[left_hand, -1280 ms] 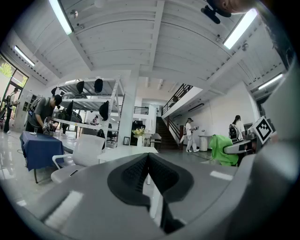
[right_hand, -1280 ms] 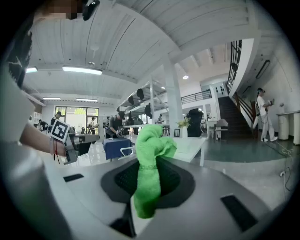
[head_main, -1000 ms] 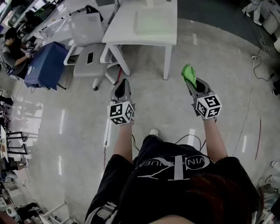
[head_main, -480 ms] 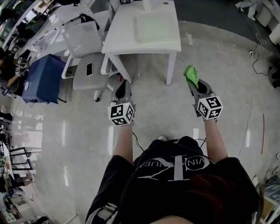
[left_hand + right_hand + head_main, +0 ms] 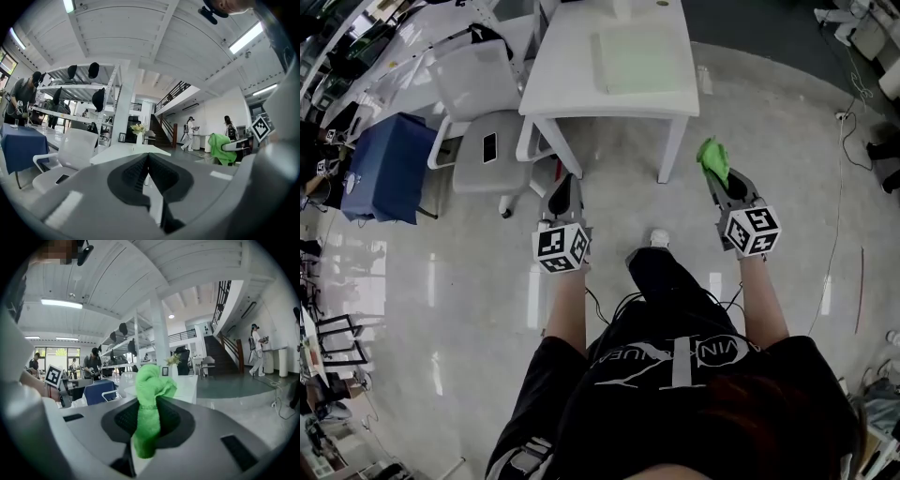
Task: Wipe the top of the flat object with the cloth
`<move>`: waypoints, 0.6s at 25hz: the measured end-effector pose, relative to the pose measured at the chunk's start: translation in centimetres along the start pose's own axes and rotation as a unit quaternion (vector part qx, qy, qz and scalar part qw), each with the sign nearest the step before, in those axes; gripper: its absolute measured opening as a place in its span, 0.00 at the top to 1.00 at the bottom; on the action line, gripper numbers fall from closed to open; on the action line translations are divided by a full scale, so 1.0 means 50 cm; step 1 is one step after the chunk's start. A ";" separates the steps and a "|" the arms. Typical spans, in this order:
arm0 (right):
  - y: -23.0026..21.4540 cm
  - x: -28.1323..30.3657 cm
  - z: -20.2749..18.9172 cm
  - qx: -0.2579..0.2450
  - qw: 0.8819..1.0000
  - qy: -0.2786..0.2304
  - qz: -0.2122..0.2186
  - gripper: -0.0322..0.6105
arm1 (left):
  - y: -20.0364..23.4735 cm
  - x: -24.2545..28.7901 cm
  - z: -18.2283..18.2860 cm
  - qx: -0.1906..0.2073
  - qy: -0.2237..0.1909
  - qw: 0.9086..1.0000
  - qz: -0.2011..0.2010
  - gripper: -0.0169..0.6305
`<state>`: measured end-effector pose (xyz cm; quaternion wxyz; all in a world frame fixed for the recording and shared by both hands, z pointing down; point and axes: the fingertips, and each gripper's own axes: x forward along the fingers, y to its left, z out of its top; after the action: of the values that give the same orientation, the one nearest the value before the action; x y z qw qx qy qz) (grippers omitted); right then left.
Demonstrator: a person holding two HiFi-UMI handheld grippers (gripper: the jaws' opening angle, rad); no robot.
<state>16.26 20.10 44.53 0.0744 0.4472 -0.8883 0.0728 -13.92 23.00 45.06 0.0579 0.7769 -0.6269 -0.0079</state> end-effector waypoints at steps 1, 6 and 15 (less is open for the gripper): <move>-0.001 0.017 0.000 -0.001 1.000 0.000 0.004 0.86 | 0.011 0.010 -0.004 -0.001 0.002 1.000 0.003 0.95; -0.011 0.108 0.013 -0.001 1.000 0.002 0.021 0.86 | 0.066 0.063 0.009 0.005 0.002 1.000 0.017 0.95; -0.081 0.266 0.061 -0.002 0.999 0.015 0.044 0.86 | 0.112 0.203 0.053 0.009 0.004 1.000 0.024 0.95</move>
<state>11.48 6.68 44.44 0.0855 0.4063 -0.9061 0.0808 -17.43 11.76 43.59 0.0541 0.7624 -0.6448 0.0022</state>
